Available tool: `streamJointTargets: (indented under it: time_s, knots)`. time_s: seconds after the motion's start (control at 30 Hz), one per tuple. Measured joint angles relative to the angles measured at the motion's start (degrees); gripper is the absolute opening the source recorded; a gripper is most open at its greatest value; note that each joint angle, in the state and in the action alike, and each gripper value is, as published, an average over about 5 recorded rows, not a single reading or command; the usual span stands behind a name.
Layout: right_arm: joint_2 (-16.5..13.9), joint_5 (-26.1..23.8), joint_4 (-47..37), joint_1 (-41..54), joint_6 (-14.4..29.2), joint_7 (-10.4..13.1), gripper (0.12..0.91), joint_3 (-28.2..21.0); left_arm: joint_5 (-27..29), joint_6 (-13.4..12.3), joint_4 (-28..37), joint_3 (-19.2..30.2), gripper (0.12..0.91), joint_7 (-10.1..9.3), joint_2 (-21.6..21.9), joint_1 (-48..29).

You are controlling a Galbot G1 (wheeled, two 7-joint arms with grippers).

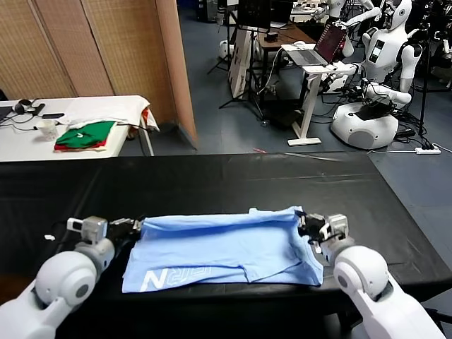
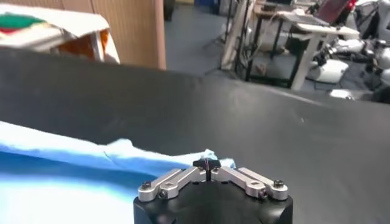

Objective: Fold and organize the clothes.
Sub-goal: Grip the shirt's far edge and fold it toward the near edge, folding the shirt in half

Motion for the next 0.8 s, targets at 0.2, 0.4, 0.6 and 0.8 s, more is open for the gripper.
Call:
streamJointTargets:
  time_s: [0.2,0.4,0.6,0.8]
  knots:
    - [0.54,-0.28,0.99,-2.47,-0.01,0.05,0.142,0.09,2.07,1.6,-1.34,-0.47,0.148,-0.02,-0.42,3.25]
    - [0.66,-0.29,2.27,-4.24,-0.01,0.24,0.142,0.7,4.5,1.4,-0.47,-0.58,0.148,-0.23,-1.35,4.58]
    - [0.82,-0.29,3.26,-5.56,-0.01,0.33,0.142,1.37,5.06,1.37,-0.27,-0.58,0.148,-0.26,-1.71,5.31]
    - [1.18,-0.15,3.59,-5.73,-0.01,0.27,0.142,1.42,6.0,1.38,-0.55,-0.66,0.148,-0.28,-2.04,6.37]
